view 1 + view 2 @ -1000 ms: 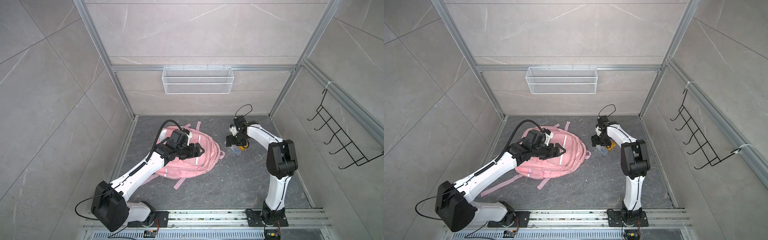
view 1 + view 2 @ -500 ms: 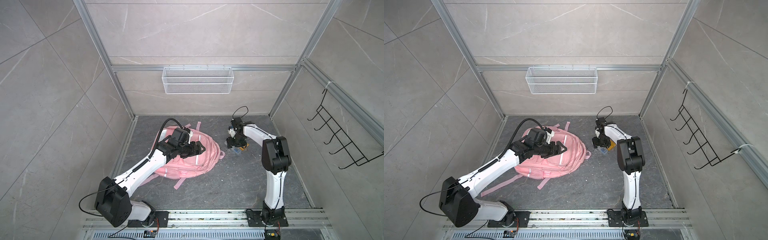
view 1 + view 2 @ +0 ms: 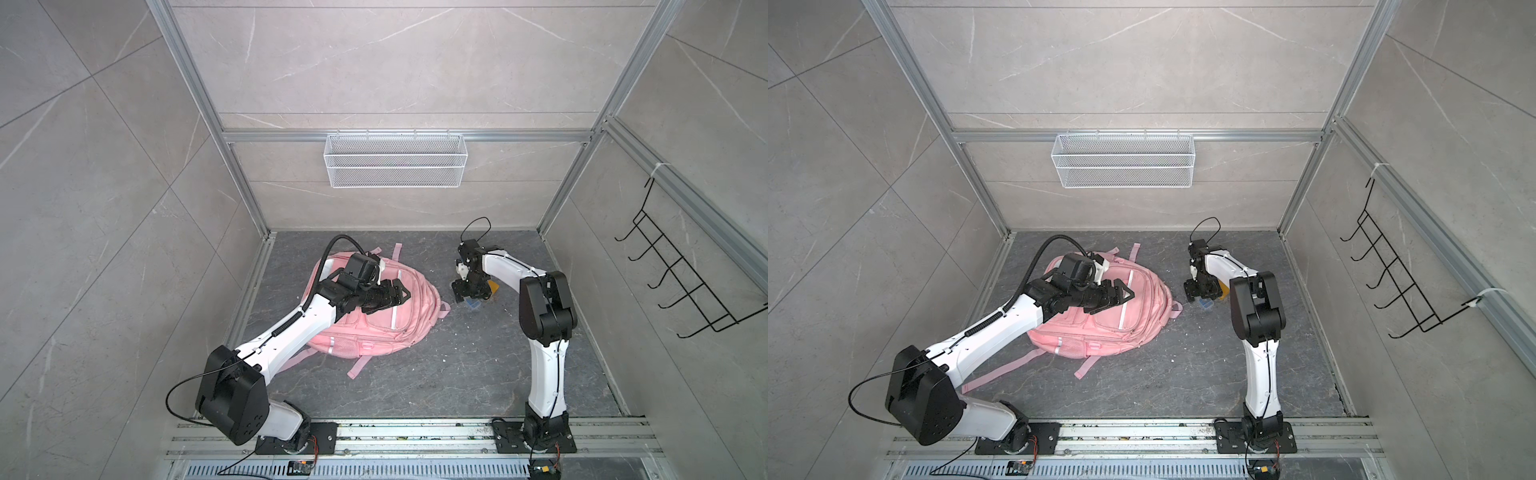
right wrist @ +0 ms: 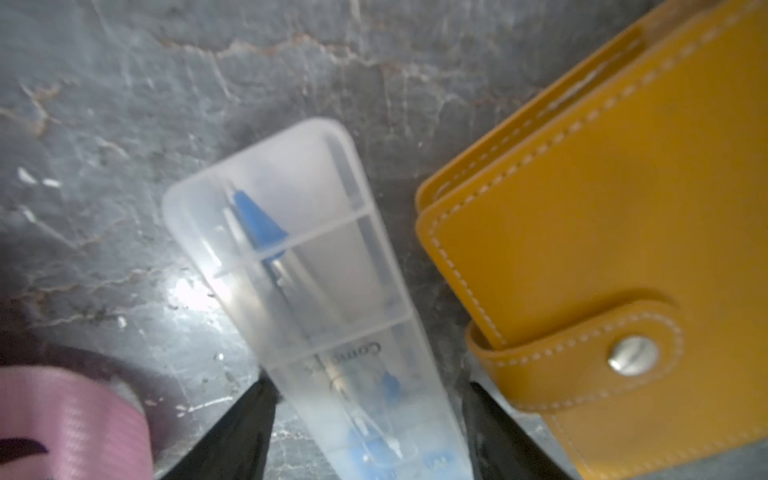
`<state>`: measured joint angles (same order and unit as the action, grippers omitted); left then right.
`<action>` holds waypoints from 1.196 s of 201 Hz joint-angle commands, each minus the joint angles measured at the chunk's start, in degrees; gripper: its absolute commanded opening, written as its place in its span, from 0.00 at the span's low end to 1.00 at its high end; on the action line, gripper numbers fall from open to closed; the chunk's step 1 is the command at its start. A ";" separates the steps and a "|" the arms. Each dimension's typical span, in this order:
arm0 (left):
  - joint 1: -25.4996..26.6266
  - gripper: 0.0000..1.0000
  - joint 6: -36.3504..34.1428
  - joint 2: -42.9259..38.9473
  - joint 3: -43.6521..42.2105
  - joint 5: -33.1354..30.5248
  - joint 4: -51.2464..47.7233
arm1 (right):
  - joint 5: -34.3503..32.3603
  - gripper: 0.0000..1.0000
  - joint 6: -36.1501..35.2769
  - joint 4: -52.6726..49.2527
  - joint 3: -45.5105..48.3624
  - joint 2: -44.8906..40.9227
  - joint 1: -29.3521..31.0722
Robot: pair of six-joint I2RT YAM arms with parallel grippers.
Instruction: Pack the student bag
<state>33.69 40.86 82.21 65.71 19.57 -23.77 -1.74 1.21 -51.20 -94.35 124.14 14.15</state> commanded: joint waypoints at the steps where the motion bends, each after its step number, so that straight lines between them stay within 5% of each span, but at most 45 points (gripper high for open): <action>1: -0.56 0.83 1.01 0.28 1.35 0.38 1.78 | 0.49 0.74 -0.47 -2.06 -0.71 1.56 1.22; 79: -1.05 0.80 2.75 -0.97 -0.88 -0.33 3.56 | 1.22 0.59 4.36 0.75 8.37 -4.81 5.20; 161: -1.96 0.79 3.10 -2.32 -2.96 -0.06 4.83 | -0.78 0.71 5.49 -4.04 -0.61 -3.12 5.14; 184: -1.98 0.79 2.77 -2.19 -3.04 -0.02 4.86 | 0.92 0.81 7.77 -3.86 -3.35 -2.29 4.43; 240: -2.50 0.79 1.91 -1.88 -2.70 0.87 5.25 | -0.51 0.71 10.47 -5.38 -9.24 3.03 4.36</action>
<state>31.81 43.68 82.00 62.89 19.57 -20.45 -0.86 9.50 -53.41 -101.60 124.64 18.31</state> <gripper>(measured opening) 0.794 0.743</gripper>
